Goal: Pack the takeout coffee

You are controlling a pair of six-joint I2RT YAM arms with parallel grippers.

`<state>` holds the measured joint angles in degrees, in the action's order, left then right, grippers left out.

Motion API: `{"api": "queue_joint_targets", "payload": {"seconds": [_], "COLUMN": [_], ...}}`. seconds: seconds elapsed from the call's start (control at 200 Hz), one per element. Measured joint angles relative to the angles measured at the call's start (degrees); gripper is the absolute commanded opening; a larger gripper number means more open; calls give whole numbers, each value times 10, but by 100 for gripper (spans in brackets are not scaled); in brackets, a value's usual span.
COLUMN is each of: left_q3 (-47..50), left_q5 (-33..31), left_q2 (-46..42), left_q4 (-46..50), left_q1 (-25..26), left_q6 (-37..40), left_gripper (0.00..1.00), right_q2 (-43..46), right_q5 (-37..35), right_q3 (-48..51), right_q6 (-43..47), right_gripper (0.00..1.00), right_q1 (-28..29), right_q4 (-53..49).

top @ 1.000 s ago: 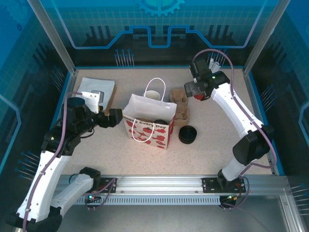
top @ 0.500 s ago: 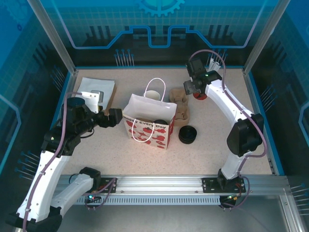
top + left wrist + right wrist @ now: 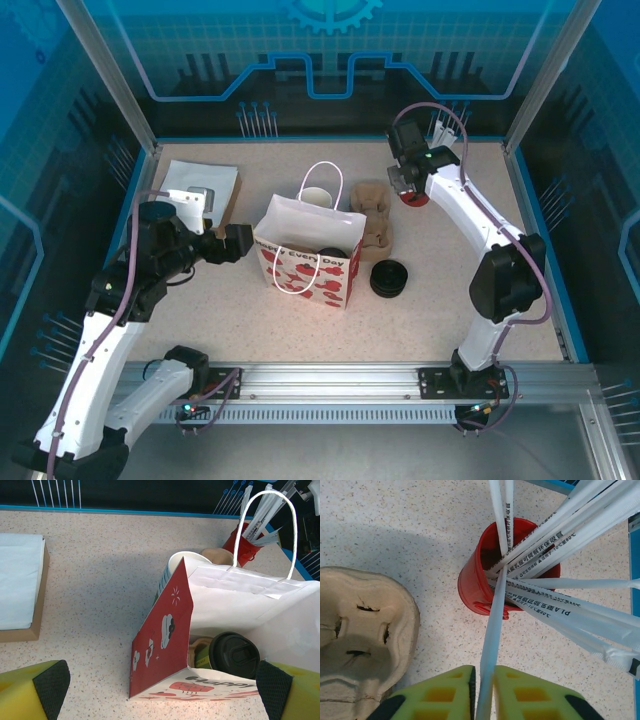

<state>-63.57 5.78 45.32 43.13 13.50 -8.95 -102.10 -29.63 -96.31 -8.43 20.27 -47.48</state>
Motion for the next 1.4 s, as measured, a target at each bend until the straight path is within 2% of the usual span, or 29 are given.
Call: {"api": "queue_joint_targets", "payload": {"seconds": [0.235,0.8,0.986,1.401], "left_q3": [0,0,0,0], "left_q5": [0,0,0,0], "left_q2": [6,16,16,16], "left_q4": [-2,-13,-15,-17], "left_q1": [0,0,0,0], "left_q6": [0,0,0,-4], "left_gripper": [99,99,99,99], "right_q2": [12,134,182,308], "right_q5": [-16,4,65,257], "right_q3": [1,-21,-53,-105], "right_q6": [11,19,19,5], "right_gripper": [2,1,2,2], "right_q1": [0,3,4,7], "right_q4": [-12,-117,-160,-224]}}
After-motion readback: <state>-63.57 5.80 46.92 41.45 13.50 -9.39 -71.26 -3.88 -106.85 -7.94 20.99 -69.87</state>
